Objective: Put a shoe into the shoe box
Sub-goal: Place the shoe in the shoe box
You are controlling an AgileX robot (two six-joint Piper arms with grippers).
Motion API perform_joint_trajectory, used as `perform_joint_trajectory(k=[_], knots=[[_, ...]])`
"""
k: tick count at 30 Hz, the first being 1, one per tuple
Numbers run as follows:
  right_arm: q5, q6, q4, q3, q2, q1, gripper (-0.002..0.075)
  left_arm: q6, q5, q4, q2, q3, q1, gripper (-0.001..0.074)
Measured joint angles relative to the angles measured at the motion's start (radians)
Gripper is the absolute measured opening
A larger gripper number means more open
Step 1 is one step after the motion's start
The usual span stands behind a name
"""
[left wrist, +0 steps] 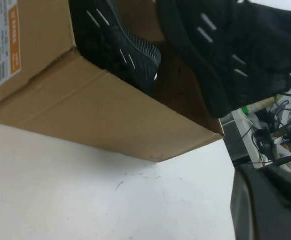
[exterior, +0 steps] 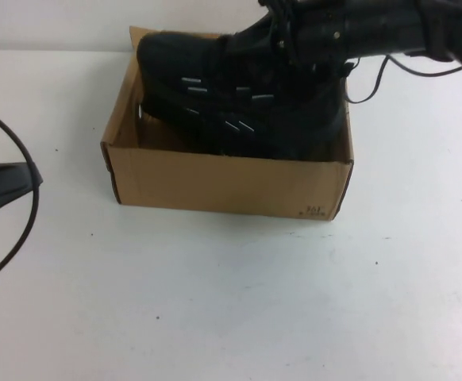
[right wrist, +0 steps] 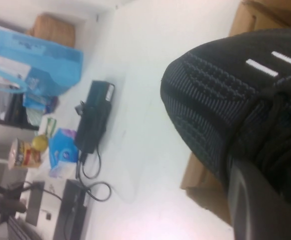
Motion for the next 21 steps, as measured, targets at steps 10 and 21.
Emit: perform_joint_trajectory(k=[10, 21], knots=[[0.03, 0.005, -0.017, -0.081, 0.14, 0.021, 0.0, 0.0, 0.0, -0.004, 0.0, 0.0, 0.0, -0.0001], [0.013, 0.047, -0.04, -0.088, 0.21, 0.091, 0.0, 0.0, 0.0, -0.01, -0.001, 0.0, 0.0, -0.0001]])
